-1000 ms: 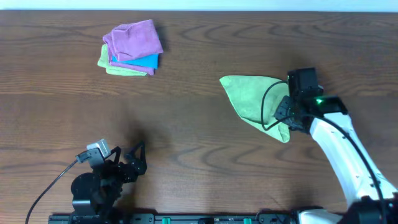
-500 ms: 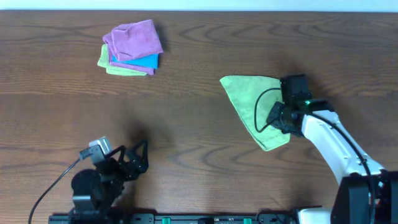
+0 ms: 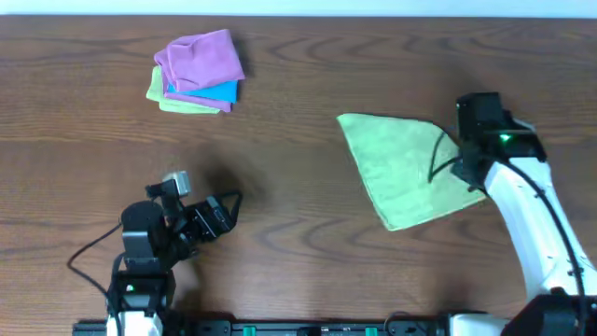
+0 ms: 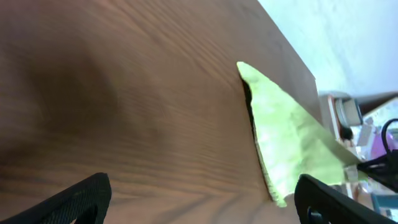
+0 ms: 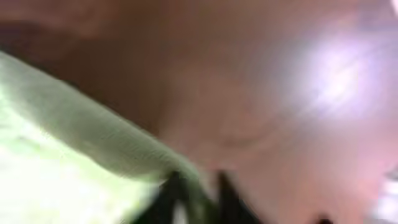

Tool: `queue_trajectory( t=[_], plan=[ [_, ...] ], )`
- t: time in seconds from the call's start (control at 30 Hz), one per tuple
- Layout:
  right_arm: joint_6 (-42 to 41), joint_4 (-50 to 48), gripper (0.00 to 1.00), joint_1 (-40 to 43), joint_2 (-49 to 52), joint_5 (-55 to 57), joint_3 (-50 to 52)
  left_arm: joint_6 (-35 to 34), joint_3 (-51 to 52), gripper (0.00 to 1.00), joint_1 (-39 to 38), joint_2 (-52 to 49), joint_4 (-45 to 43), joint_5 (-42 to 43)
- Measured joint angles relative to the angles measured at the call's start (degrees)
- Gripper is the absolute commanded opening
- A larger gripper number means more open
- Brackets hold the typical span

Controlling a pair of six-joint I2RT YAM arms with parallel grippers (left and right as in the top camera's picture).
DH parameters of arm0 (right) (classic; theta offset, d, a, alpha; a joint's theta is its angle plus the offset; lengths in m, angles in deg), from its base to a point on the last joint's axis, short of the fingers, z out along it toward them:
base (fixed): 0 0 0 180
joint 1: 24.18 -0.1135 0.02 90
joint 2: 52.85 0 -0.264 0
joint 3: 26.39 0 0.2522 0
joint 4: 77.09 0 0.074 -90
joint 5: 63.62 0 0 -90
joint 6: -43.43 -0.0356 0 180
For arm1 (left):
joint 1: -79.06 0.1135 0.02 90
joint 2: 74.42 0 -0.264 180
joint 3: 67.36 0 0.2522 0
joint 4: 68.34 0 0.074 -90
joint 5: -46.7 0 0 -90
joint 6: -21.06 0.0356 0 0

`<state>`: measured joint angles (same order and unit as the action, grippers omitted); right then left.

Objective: Fold the cloth
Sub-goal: 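Drag the green cloth right with the right gripper to spread it, then reach the left gripper to the cloth's left edge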

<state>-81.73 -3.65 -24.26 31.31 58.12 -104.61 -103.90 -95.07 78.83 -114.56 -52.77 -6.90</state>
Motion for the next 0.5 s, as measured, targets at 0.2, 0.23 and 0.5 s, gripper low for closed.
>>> queue_trajectory(
  t=[0.2, 0.23, 0.5],
  plan=[
    [-0.5, 3.3, 0.82, 4.9, 0.0, 2.5, 0.0, 0.0, 0.0, 0.95, 0.0, -3.7, -5.1, 1.2],
    [-0.6, 3.3, 0.84, 5.1, 0.0, 2.4, 0.0, 0.0, 0.0, 0.95, 0.0, -3.7, -5.4, 1.1],
    [-0.6, 1.8, 0.86, 5.3, 0.0, -2.0, 0.0, -4.8, -0.2, 0.96, -0.2, -4.3, -6.5, 1.2]
  ],
)
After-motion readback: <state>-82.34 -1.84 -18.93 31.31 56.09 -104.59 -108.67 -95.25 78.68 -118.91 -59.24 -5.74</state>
